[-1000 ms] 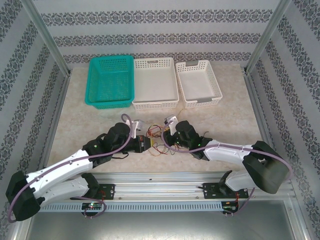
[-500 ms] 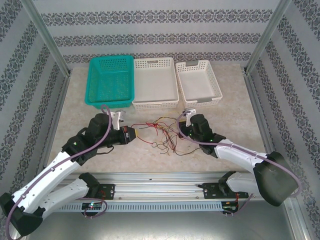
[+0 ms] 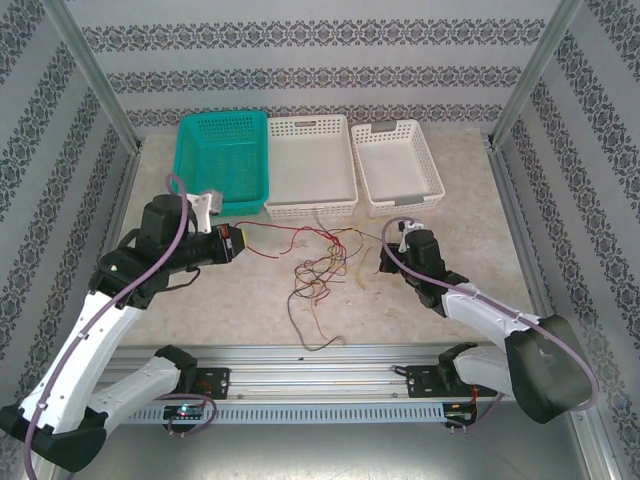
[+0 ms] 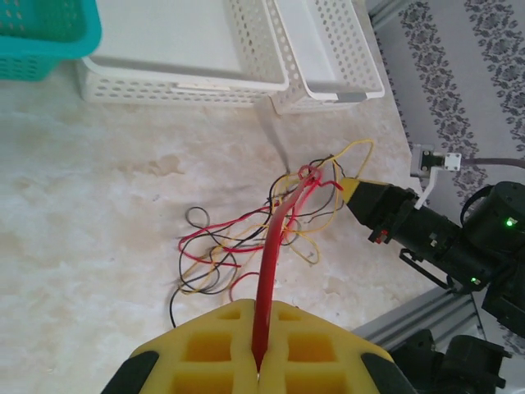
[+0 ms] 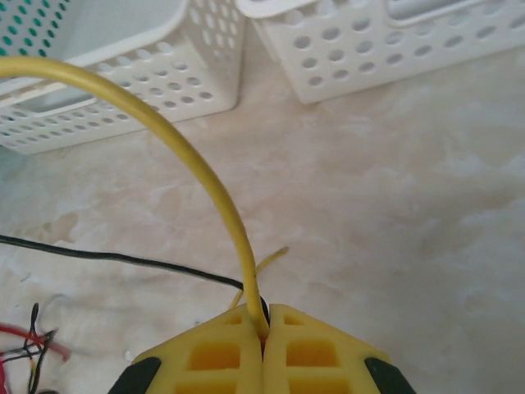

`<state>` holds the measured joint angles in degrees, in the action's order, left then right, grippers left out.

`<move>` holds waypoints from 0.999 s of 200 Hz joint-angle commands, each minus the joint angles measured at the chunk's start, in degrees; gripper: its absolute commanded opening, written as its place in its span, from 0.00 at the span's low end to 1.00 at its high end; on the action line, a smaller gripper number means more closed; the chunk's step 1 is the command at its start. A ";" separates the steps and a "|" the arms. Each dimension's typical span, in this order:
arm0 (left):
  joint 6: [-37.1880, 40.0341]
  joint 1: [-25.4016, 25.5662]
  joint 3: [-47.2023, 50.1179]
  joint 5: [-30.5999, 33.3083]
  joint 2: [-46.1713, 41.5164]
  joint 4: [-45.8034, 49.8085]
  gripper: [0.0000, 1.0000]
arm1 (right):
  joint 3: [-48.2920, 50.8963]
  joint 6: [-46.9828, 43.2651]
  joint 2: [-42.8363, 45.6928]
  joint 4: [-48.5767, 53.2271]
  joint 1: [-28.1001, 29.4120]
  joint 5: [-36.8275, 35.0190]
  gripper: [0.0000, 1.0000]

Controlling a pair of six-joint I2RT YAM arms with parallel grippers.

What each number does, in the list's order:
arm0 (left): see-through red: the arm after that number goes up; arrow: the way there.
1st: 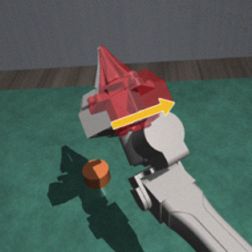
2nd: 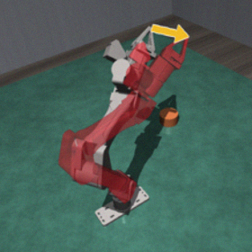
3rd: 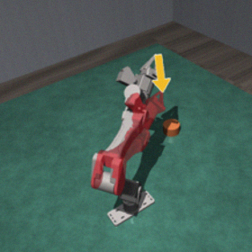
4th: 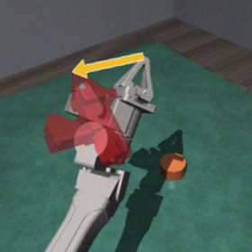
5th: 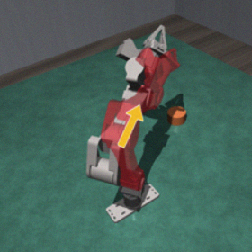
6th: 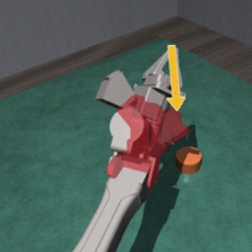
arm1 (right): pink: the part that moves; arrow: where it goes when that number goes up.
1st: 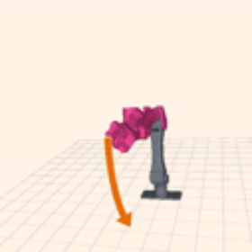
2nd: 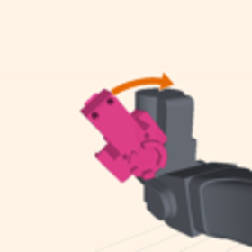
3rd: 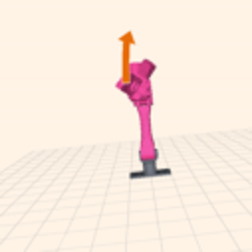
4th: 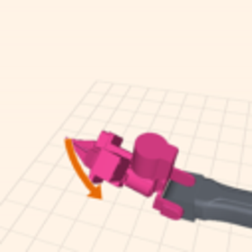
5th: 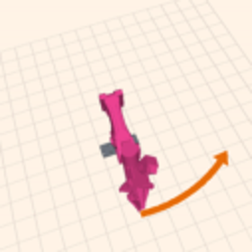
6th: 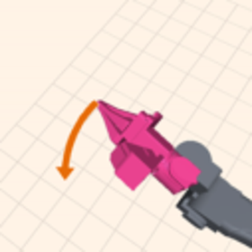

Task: Untangle the cables

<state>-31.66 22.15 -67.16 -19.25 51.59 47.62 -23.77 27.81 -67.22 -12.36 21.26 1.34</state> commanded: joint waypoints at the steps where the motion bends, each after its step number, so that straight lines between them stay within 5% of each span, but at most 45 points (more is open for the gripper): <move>1: 4.12 -1.97 -3.44 3.26 0.86 5.43 0.00 | 0.99 2.59 0.60 1.12 -1.64 -1.45 0.00; 143: 5.29 -8.97 -18.18 15.74 2.57 3.86 0.00 | 7.13 11.08 8.78 5.86 -12.64 -7.89 0.00; 200: 4.63 -10.06 -19.89 14.15 4.39 -1.48 0.00 | 9.19 11.83 11.85 3.46 -13.87 -5.85 0.00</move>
<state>-27.38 13.06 -84.49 -4.45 54.65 51.29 -15.33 38.72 -55.42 -7.11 7.62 -5.10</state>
